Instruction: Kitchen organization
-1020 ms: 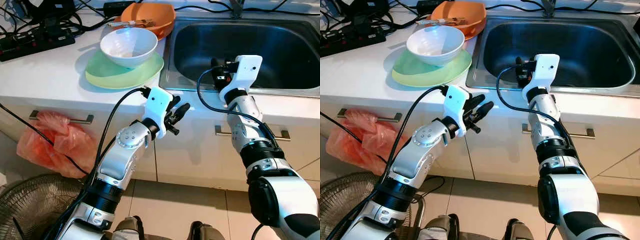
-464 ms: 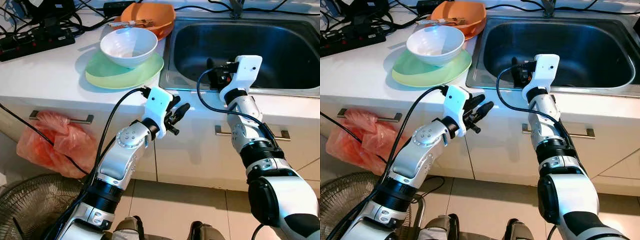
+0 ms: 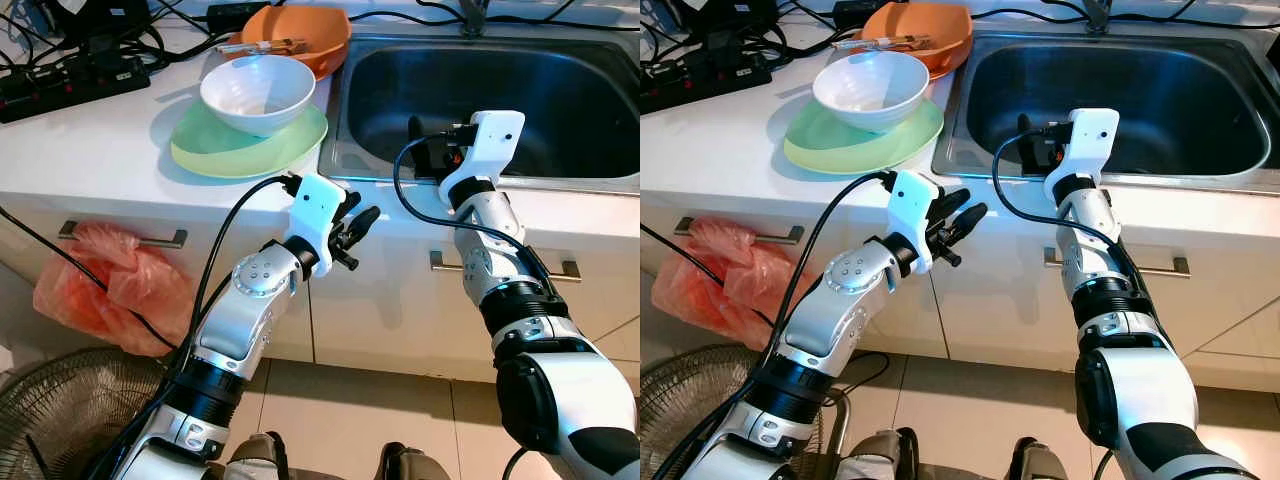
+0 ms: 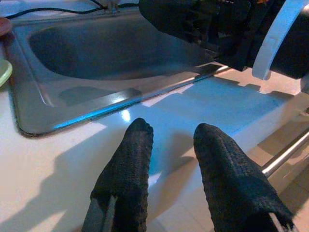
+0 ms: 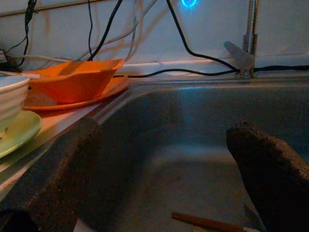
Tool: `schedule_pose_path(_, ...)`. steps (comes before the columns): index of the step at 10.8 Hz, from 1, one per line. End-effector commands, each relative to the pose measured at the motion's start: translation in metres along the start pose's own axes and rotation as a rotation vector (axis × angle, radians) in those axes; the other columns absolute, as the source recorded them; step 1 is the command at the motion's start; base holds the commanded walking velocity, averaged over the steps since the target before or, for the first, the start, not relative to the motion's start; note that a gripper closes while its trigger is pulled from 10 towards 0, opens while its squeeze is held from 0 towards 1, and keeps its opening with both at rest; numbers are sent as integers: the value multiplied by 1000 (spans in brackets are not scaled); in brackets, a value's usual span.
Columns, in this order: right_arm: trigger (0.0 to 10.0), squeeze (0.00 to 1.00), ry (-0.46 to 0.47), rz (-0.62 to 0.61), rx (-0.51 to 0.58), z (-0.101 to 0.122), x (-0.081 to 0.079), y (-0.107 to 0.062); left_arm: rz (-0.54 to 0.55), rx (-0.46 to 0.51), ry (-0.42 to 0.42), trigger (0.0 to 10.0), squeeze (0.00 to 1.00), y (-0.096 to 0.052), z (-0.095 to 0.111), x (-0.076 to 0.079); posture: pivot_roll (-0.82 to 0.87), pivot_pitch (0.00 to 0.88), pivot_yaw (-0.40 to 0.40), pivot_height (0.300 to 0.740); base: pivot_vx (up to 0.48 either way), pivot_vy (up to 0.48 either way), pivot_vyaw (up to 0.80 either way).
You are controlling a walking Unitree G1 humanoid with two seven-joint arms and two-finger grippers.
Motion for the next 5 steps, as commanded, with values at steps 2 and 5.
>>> schedule_pose_path(2, 10000, 1000, -7, 15, 18, 6, -4, 4, -11, 5, 14, 10000, 0, -1, 3, 2, 146, 139, 39, 740, 0, 0, 0)
schedule_pose_path(5, 10000, 1000, -7, 15, 18, 6, -4, 4, -11, 5, 14, 10000, 0, -1, 3, 2, 146, 139, 39, 740, 0, 0, 0)
Point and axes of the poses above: a point about 5 cm out from each wrist's last joint towards the gripper, its own y axis pointing out of the wrist towards the gripper, its own z axis along the axis of the wrist's last joint, x = y × z, the point moved 2 cm from there along y, pointing out of the wrist towards the gripper, and after that the axes turned 2 degrees about y, right-handed, at the moved point
